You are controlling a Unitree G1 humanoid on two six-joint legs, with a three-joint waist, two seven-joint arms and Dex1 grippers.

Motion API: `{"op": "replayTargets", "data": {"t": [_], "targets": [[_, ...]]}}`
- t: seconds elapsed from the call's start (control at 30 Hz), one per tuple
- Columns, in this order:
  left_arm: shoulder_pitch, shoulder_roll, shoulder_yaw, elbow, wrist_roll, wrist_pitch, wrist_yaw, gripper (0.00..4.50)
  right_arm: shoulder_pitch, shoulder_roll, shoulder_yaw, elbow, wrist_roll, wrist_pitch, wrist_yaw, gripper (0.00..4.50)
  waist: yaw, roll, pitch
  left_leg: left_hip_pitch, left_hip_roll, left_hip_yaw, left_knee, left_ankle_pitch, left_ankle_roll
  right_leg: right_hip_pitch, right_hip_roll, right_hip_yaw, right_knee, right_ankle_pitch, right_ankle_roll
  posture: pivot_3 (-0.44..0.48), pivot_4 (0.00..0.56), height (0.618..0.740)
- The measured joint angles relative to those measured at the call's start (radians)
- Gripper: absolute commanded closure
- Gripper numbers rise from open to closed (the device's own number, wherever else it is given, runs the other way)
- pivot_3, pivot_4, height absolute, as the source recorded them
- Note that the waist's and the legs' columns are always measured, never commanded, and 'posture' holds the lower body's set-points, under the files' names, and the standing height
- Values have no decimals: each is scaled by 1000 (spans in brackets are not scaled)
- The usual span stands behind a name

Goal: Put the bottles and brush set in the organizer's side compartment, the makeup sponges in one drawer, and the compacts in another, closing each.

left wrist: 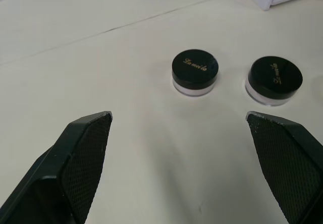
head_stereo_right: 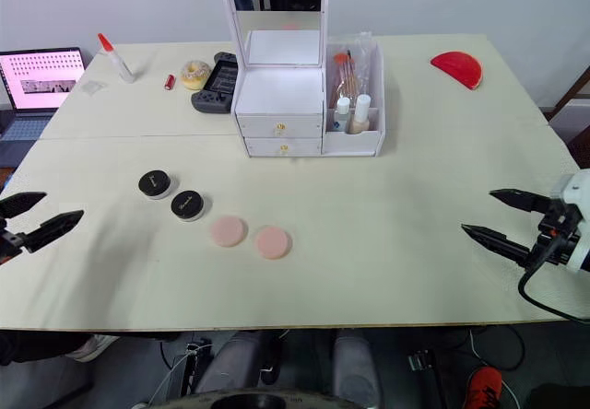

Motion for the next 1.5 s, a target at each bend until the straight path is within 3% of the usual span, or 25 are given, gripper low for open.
{"op": "replayTargets", "data": {"t": [0.33,0.5,0.6,0.87,0.97,1.17,1.33,1.5], "targets": [[-10,-36,-42,-90,-9,19,23,0,-26,12,44,-77,47,23,-54,32,1,0,0,0,0,0,0,0,0,0,0,0,0,0,0,0,150,738],[-21,-200,-164,-323,-59,97,174,0,-132,49,131,-198,86,101,-189,32,1,0,0,0,0,-1,1,0,0,0,0,1,1,0,0,0,150,738],[-72,-326,-256,-441,-58,125,336,0,-194,78,203,-230,72,133,-285,32,5,-1,0,0,-1,-1,2,0,0,1,0,0,0,1,2,0,150,738],[-209,-674,-737,-591,191,132,755,0,-354,163,356,-243,55,177,-455,32,8,-3,-1,0,-2,-2,4,0,1,3,2,-1,0,3,4,0,150,738],[-260,-727,-872,-557,307,94,834,0,-373,166,368,-241,56,187,-471,32,6,-3,-1,0,-2,-2,3,0,1,3,3,-2,0,3,4,0,150,738],[-425,-879,-995,-317,498,-53,963,0,-402,157,382,-237,70,224,-468,32,6,-3,-1,0,-2,-2,4,0,2,4,3,-2,0,3,5,0,150,738],[-560,-996,-1016,-88,573,-198,1028,0,-423,137,385,-228,75,235,-458,32,8,-3,0,0,-3,-2,4,0,2,5,3,-3,0,3,5,0,150,738],[-647,-1042,-968,82,604,-266,1076,0,-429,134,392,-226,76,241,-444,32,3,-3,0,0,-3,-2,4,0,2,4,3,-3,0,3,7,0,150,738]]}}
